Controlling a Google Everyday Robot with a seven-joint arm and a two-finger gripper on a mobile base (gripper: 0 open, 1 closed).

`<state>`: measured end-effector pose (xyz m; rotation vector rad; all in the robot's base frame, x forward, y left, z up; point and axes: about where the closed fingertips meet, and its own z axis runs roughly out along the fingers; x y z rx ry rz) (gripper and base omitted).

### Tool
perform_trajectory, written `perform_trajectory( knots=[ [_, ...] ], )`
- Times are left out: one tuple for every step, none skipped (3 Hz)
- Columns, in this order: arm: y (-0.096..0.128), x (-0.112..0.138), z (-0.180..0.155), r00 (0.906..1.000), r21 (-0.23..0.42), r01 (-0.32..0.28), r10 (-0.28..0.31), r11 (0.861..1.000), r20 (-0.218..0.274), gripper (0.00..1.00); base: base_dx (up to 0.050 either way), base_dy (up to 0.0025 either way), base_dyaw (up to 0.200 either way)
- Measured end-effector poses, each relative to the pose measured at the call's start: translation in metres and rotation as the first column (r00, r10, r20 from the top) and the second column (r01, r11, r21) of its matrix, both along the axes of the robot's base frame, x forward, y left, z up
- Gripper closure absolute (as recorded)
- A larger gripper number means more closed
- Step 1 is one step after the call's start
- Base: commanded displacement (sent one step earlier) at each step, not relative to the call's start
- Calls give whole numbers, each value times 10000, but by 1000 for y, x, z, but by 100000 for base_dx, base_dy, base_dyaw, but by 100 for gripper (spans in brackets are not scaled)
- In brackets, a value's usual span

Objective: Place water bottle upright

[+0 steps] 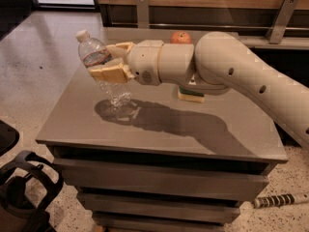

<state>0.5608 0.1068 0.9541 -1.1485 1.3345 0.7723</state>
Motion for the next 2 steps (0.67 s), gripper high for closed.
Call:
perform_trajectory(
  knots=[
    [0,-3,-3,9998,391,203,-206,9990,68,100,0,0,0],
    [2,-2,0,9984,930,465,-493,9946,284,100,0,0,0]
  ],
)
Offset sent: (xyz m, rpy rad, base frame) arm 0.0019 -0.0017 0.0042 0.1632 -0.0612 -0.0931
